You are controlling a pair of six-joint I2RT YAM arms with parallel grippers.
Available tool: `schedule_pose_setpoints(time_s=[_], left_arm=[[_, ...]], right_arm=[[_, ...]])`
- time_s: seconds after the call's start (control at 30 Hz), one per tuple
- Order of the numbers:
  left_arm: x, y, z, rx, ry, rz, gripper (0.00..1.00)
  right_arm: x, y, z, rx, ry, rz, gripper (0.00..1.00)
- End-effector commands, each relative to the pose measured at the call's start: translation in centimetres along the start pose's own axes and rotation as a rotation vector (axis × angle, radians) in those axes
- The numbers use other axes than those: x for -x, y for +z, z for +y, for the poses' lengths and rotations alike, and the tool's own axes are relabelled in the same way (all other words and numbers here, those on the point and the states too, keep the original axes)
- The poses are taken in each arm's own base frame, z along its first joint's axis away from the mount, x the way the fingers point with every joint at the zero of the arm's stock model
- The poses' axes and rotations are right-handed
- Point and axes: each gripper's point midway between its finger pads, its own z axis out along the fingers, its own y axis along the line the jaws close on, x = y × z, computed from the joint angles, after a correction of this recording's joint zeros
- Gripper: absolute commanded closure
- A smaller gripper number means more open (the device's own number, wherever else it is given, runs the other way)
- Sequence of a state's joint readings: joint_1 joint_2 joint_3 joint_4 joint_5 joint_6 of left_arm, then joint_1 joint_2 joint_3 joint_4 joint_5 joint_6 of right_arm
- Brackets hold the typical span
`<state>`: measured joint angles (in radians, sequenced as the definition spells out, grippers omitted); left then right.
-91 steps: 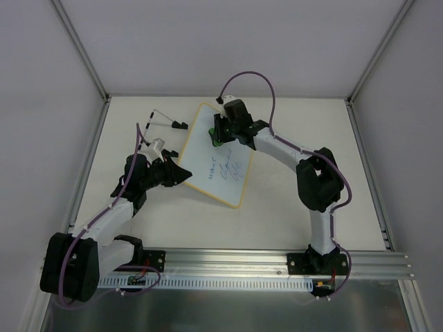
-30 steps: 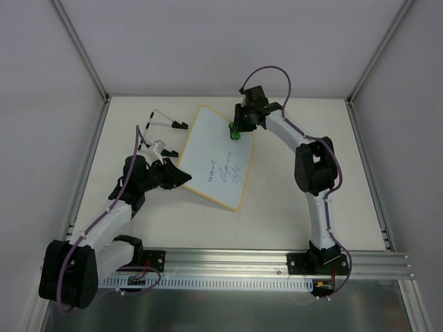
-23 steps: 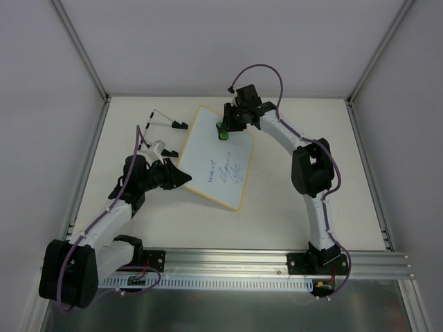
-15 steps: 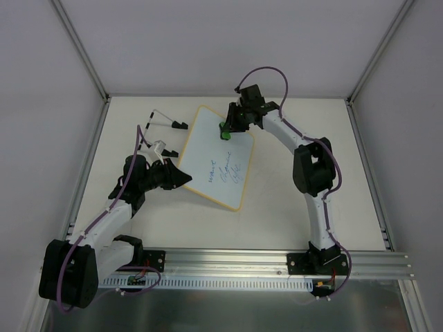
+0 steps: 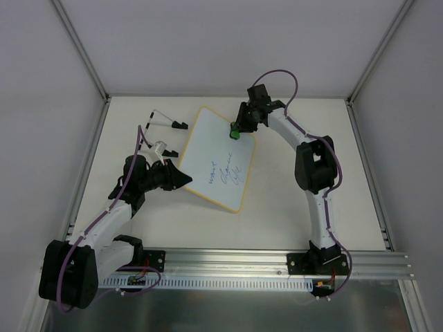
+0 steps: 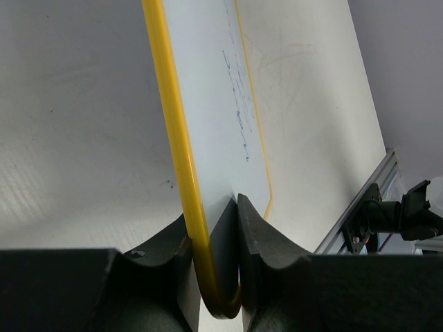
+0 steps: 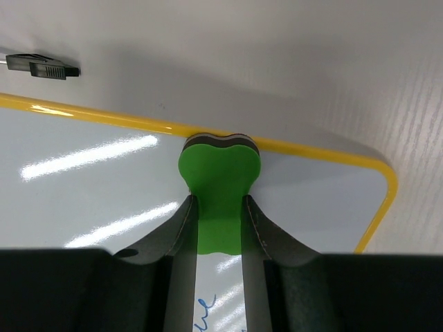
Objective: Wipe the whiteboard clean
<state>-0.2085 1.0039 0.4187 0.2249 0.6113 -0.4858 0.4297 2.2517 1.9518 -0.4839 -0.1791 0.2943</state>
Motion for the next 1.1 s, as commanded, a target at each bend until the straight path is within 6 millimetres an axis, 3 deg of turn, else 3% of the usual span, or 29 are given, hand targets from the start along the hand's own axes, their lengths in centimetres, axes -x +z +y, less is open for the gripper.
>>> schedule_pose_setpoints(time_s=[0.0,0.13,0.17,0.23,0.27,0.3,0.33,0.37,0.4,0.47,0.67,0.77,0.83,1.07], left_arm=[[0.1,0.0,-0.7,-0.059,0.223,0.020,1.00],[0.6,0.1,-0.5,-0.036,0.221,0.005,1.00],[0.8,0.1,-0.5,-0.031,0.223,-0.001,1.00],[1.2,0.1,-0.4,-0.019,0.221,-0.012,1.00],[1.5,0.2,-0.3,-0.009,0.218,-0.022,1.00],[1.5,0.2,-0.2,-0.005,0.215,-0.024,1.00],[1.7,0.3,-0.2,-0.004,0.214,-0.033,1.00],[1.9,0.4,-0.2,-0.001,0.205,-0.040,1.00],[2.0,0.5,-0.2,0.001,0.203,-0.044,1.00],[2.4,0.5,-0.3,0.003,0.199,-0.055,1.00],[3.2,0.7,0.0,0.027,0.201,-0.074,1.00],[3.6,0.8,-0.1,0.031,0.198,-0.082,1.00],[3.8,0.8,-0.1,0.034,0.198,-0.085,1.00],[4.1,0.4,-0.5,0.032,0.205,-0.102,1.00]], right_arm=[[-2.6,0.9,3.2,0.068,-0.052,0.069,1.00],[-5.9,0.1,5.2,0.109,-0.142,0.128,1.00],[-8.3,0.3,5.1,0.100,-0.162,0.171,1.00],[-9.9,-0.9,6.0,0.124,-0.216,0.175,1.00],[-13.3,-0.7,5.2,0.110,-0.234,0.234,1.00],[-14.6,-1.1,5.2,0.120,-0.247,0.244,1.00],[-14.5,-2.2,6.6,0.168,-0.269,0.199,1.00],[-16.1,-2.6,7.2,0.187,-0.290,0.211,1.00],[-18.7,-2.7,6.1,0.182,-0.302,0.254,1.00],[-20.4,-4.2,8.0,0.243,-0.354,0.233,1.00],[-25.9,-6.4,9.6,0.300,-0.447,0.277,1.00],[-26.8,-6.7,8.6,0.271,-0.426,0.289,1.00],[-26.0,-6.6,7.4,0.211,-0.430,0.245,1.00],[-20.3,-6.3,-0.8,-0.067,-0.272,0.123,1.00]])
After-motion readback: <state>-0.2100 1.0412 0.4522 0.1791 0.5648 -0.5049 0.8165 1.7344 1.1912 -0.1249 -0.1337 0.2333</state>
